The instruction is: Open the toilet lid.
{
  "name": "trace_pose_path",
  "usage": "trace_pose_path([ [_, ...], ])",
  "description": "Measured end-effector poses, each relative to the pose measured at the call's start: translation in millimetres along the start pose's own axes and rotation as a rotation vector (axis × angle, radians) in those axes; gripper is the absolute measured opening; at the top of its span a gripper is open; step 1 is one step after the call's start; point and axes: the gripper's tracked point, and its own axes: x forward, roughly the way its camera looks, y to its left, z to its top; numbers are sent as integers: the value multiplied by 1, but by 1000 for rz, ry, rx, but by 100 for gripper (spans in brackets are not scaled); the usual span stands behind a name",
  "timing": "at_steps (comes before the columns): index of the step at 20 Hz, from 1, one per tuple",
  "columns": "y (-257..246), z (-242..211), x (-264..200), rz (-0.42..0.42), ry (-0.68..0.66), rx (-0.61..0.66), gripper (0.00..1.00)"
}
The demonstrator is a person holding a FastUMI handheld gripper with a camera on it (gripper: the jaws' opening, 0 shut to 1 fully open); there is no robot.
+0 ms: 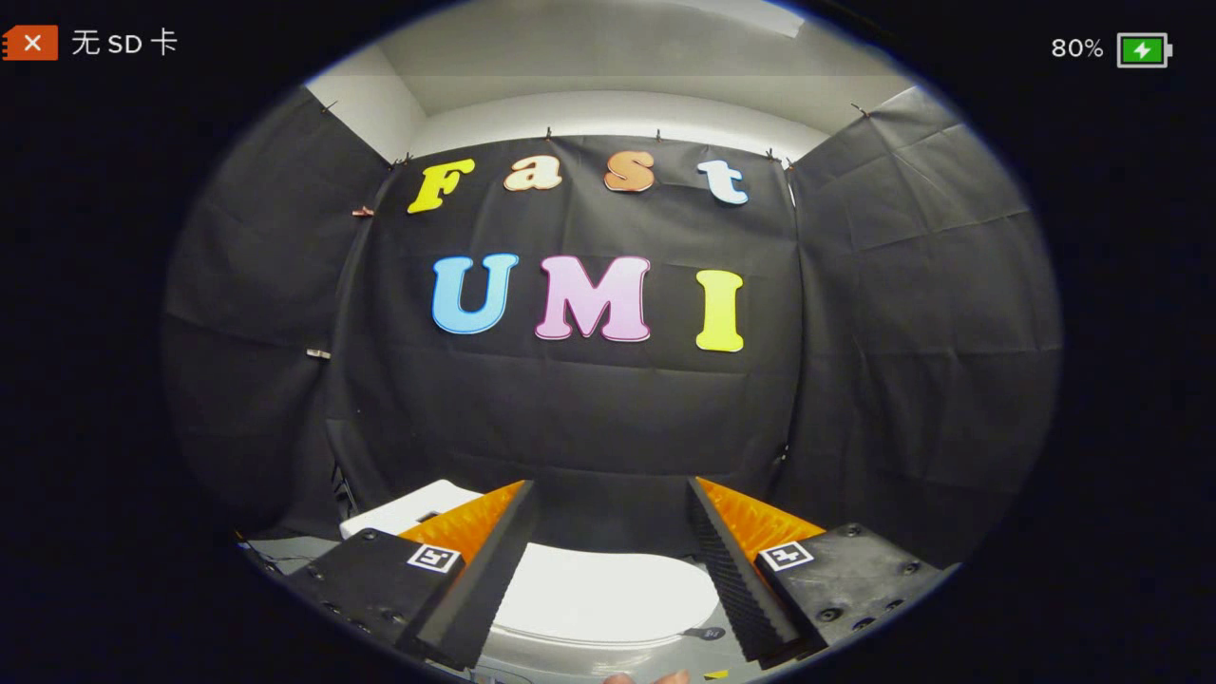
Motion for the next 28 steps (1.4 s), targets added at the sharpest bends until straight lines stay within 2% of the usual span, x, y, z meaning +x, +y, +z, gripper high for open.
trace_pose_path([
  [3,-11,-25,17,22,-3,4,98],
  [8,-40,-85,49,54,45,120,98],
  [14,-96,-169,75,45,156,259,99],
  [17,-137,-219,85,13,239,384,99],
  [22,-191,-310,92,-49,406,702,99],
  [28,-231,-406,81,-127,515,952,99],
])
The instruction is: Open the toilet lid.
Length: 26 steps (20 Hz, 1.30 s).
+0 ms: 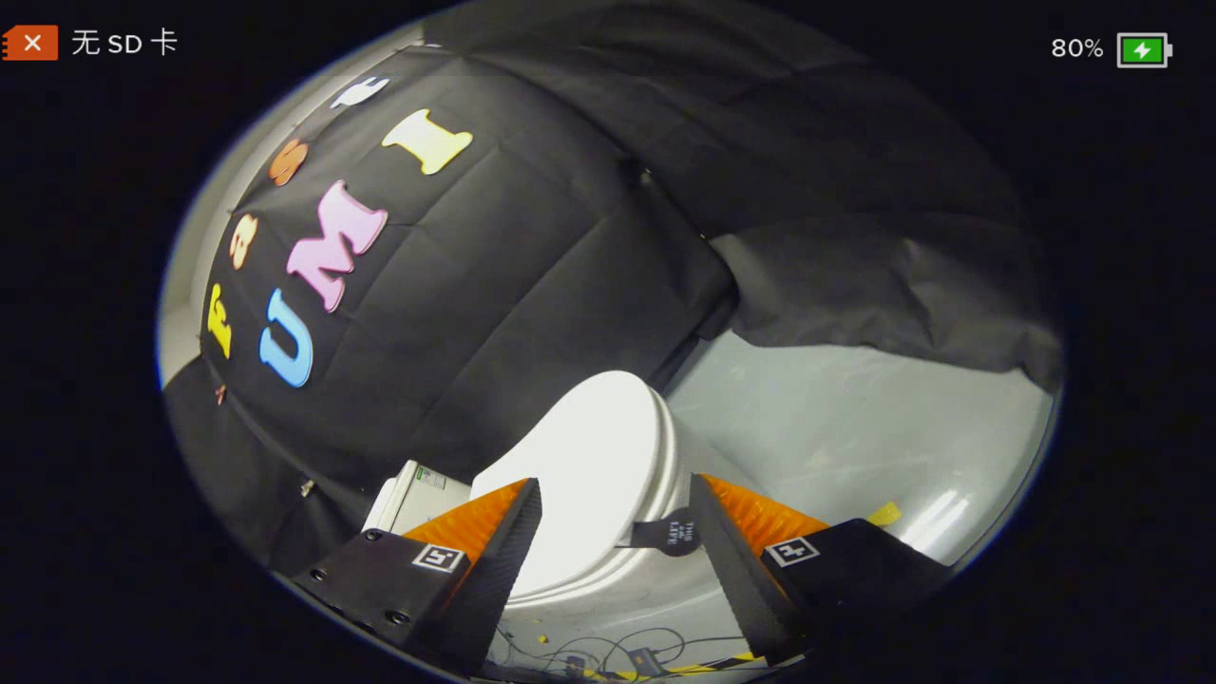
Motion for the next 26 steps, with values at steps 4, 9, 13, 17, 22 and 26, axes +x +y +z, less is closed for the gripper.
trace_pose_path([
  [4,-35,-20,26,-20,57,135,99],
  [9,-35,-49,43,40,132,267,93],
  [13,-30,-60,53,56,179,341,44],
  [17,-21,-59,44,135,159,335,9],
  [22,-4,-45,34,76,123,255,5],
  [26,28,-30,20,29,91,138,5],
])
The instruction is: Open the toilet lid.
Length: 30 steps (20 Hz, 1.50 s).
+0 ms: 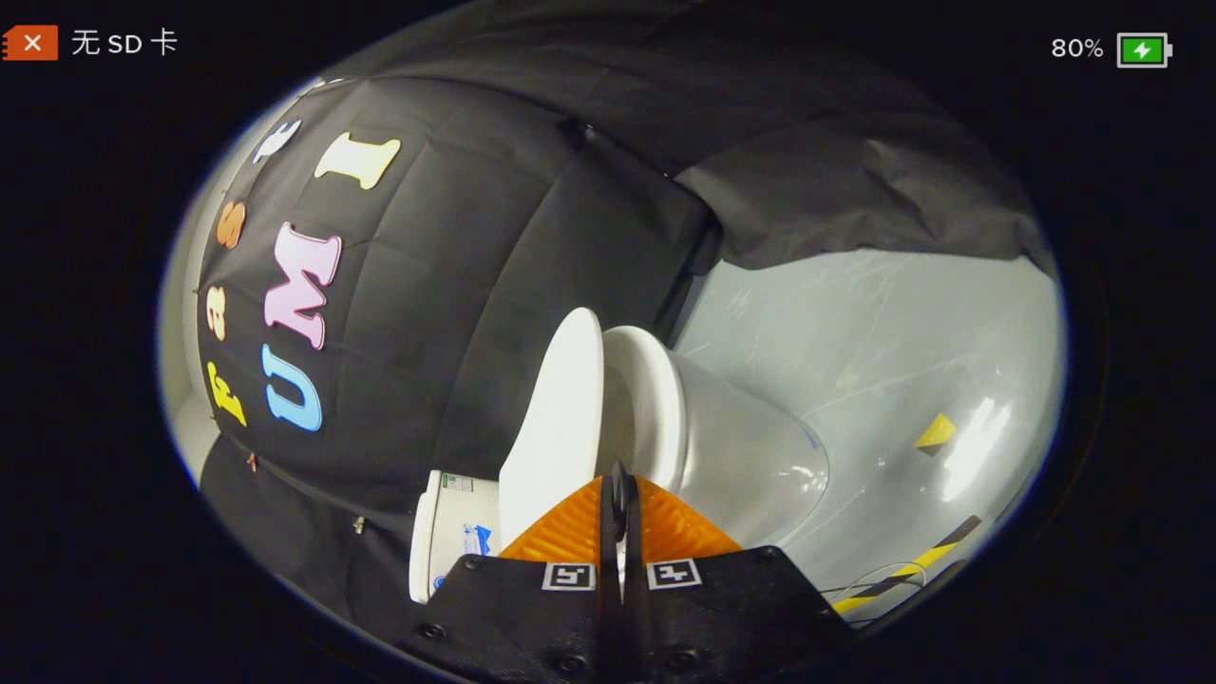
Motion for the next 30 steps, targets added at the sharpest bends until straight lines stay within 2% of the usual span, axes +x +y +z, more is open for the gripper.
trace_pose_path([
  [4,43,8,-18,-29,-50,-119,5],
  [8,106,11,-37,-12,-96,-204,5],
  [12,159,4,-47,-48,-146,-342,5],
  [17,218,-9,-58,-114,-214,-501,5],
  [23,278,-35,-67,-147,-280,-672,5],
  [30,344,-73,-71,-123,-333,-785,6],
])
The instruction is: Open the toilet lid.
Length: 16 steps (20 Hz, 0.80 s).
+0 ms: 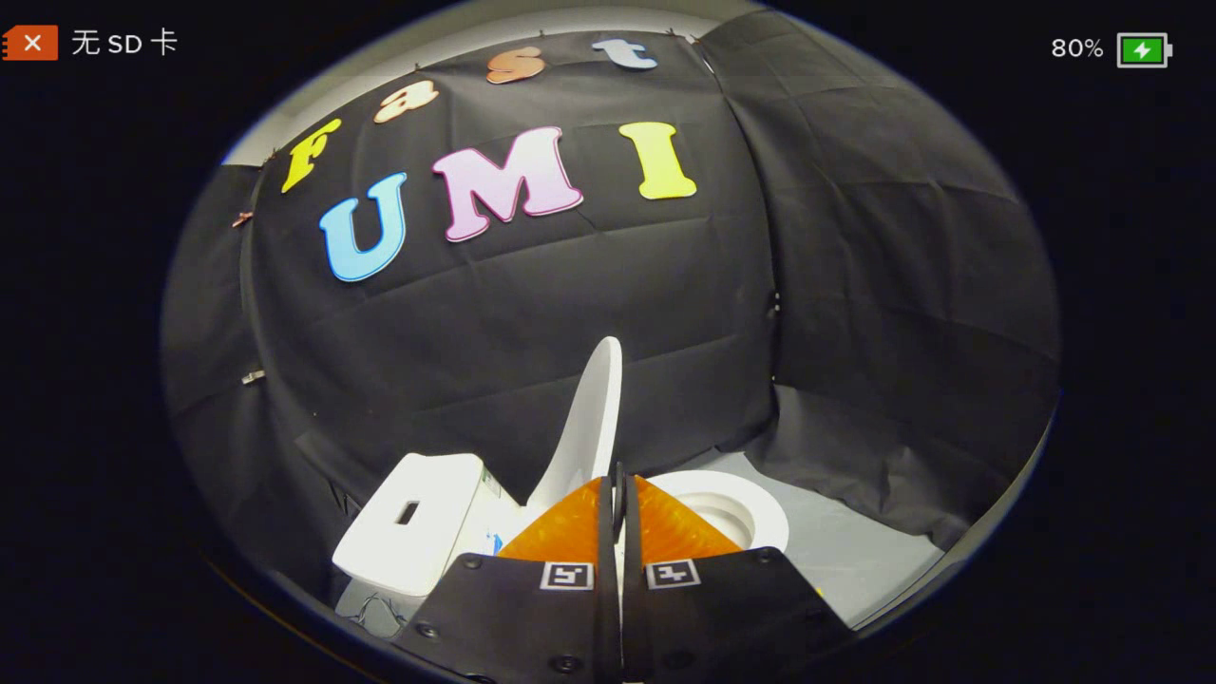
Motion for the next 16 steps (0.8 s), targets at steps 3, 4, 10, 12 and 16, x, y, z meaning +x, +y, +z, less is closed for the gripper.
trace_pose_path([
  [3,32,7,-6,-1,-39,-69,6],
  [4,42,8,-7,-3,-52,-91,6],
  [10,104,12,-18,8,-103,-150,7],
  [12,126,10,-21,25,-114,-180,7],
  [16,168,6,-25,47,-142,-260,8],
])
